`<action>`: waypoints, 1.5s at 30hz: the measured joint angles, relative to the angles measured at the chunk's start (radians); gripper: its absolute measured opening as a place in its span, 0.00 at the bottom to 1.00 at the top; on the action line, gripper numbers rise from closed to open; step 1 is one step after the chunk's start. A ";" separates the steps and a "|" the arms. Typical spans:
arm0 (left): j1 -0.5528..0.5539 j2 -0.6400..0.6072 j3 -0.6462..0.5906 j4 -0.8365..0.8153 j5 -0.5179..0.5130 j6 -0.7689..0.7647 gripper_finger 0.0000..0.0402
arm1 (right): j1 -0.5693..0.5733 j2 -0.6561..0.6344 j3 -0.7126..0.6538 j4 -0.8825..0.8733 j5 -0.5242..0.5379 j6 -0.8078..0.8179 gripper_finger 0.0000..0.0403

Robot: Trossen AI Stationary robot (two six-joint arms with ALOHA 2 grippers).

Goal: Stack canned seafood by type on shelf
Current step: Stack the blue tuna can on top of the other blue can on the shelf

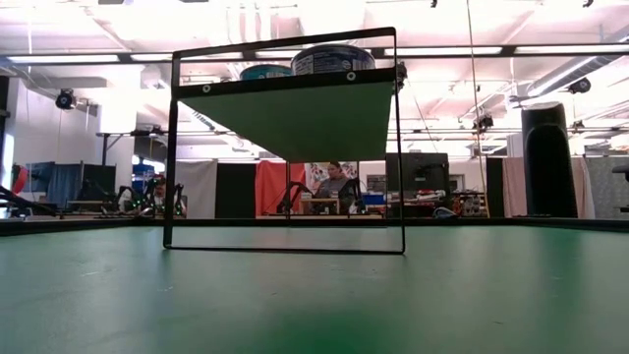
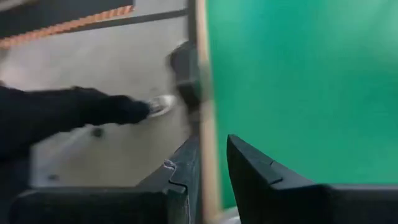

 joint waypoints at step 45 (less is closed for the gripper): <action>-0.032 0.199 -0.108 -0.395 -0.025 -0.778 0.72 | -0.170 0.313 0.329 -0.347 -0.014 -0.060 0.03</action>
